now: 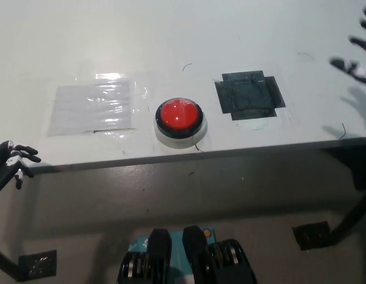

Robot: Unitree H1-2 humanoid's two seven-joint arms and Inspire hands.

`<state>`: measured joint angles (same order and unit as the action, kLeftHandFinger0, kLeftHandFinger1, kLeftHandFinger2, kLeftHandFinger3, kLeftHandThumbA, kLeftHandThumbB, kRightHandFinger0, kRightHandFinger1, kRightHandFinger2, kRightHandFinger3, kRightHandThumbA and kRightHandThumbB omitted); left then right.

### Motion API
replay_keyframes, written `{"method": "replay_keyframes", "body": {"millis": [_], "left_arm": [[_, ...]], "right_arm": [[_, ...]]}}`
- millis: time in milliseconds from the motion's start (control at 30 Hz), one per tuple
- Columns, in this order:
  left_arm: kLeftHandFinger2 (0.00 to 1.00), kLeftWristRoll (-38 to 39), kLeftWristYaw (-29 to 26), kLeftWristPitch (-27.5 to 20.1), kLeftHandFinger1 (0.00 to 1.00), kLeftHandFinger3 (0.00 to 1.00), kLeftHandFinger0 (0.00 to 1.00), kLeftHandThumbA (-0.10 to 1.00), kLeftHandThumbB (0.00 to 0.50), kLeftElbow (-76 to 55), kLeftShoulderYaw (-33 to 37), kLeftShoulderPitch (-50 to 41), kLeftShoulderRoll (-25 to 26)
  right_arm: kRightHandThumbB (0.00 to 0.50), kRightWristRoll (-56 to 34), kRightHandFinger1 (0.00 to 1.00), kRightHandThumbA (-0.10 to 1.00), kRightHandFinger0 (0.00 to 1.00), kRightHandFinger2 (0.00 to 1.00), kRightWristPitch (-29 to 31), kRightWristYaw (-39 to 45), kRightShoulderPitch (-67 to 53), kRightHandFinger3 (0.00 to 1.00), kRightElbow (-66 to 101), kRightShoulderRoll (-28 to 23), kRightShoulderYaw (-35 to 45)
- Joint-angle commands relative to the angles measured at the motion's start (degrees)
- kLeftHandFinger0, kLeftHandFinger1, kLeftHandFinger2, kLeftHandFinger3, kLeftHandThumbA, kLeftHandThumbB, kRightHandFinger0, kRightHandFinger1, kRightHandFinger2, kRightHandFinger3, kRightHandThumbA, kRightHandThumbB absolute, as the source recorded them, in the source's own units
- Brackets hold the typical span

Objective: The robot uses its right hand to make a fist and press the red button kept in the middle of the desk

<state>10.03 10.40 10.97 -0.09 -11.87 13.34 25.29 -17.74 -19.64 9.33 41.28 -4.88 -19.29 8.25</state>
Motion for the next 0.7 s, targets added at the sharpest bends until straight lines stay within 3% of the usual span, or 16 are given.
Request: {"method": "replay_keyframes", "body": {"millis": [0, 100, 167, 233, 367, 433, 467, 533, 567, 633, 667], "left_arm": [[0.44, 0.8, 0.7, 1.2, 0.30, 0.57, 0.16, 0.53, 0.000, -2.3, -0.1, 1.0, 1.0], [0.42, 1.0, 1.1, 0.7, 0.29, 0.56, 0.14, 0.53, 0.000, -1.4, -0.2, 1.2, 1.0], [0.44, 1.1, 0.9, 1.9, 0.32, 0.58, 0.18, 0.53, 0.000, -1.8, -0.2, 1.2, 1.1], [0.43, 1.1, 1.0, 1.7, 0.31, 0.58, 0.17, 0.52, 0.000, -1.7, -0.2, 1.2, 1.0], [0.43, 0.9, 0.9, 2.1, 0.31, 0.57, 0.15, 0.53, 0.000, -2.2, -0.2, 1.2, 1.0], [0.42, 0.9, 1.3, 1.8, 0.30, 0.57, 0.14, 0.53, 0.000, -2.2, -0.1, 1.5, 1.0], [0.43, 0.8, 1.2, 1.7, 0.30, 0.57, 0.14, 0.53, 0.000, -1.8, -0.1, 1.6, 1.0], [0.43, 0.6, 1.2, 1.6, 0.30, 0.57, 0.14, 0.53, 0.000, -1.7, 0.1, 1.7, 0.9], [0.42, 0.6, 1.3, 1.3, 0.29, 0.57, 0.14, 0.54, 0.000, -1.5, 0.2, 1.8, 1.0], [0.42, 0.7, 1.2, 1.8, 0.29, 0.57, 0.14, 0.53, 0.000, -1.7, 0.3, 2.0, 0.8], [0.42, 0.8, 1.2, 1.8, 0.29, 0.57, 0.14, 0.53, 0.000, -1.7, 0.3, 2.0, 0.8]], "right_arm": [[0.496, 1.0, 0.94, 1.00, 0.78, 0.88, 3.9, 2.4, 8.8, 0.93, -4.2, 0.5, -1.9], [0.500, 2.2, 0.84, 1.00, 0.69, 0.79, 4.1, 2.0, 13.0, 0.85, -6.1, 2.8, -4.3], [0.493, 3.4, 0.80, 1.00, 0.68, 0.72, 4.5, 1.2, 14.9, 0.80, -6.9, 5.0, -5.8], [0.464, 3.5, 0.77, 1.00, 0.64, 0.68, 4.9, 1.2, 16.4, 0.78, -8.5, 6.8, -6.6], [0.461, 3.8, 0.64, 1.00, 0.57, 0.58, 5.9, 0.8, 18.2, 0.70, -11.5, 9.9, -7.1], [0.478, 3.9, 0.53, 1.00, 0.50, 0.45, 6.6, 0.2, 19.2, 0.56, -13.6, 11.7, -7.1], [0.483, 4.3, 0.41, 1.00, 0.39, 0.34, 7.3, -0.2, 20.2, 0.41, -15.5, 12.9, -7.3], [0.481, 4.7, 0.30, 1.00, 0.28, 0.26, 8.3, -0.5, 21.0, 0.27, -17.6, 14.1, -7.2], [0.471, 5.1, 0.10, 1.00, 0.09, 0.11, 9.6, -0.5, 22.1, 0.12, -20.0, 15.7, -7.7], [0.486, 4.8, 0.00, 1.00, 0.00, 0.00, 11.0, 0.3, 23.0, 0.00, -22.5, 17.1, -7.6], [0.489, 4.9, 0.00, 1.00, 0.00, 0.00, 11.2, 0.4, 23.1, 0.00, -22.7, 17.1, -7.5]]}}
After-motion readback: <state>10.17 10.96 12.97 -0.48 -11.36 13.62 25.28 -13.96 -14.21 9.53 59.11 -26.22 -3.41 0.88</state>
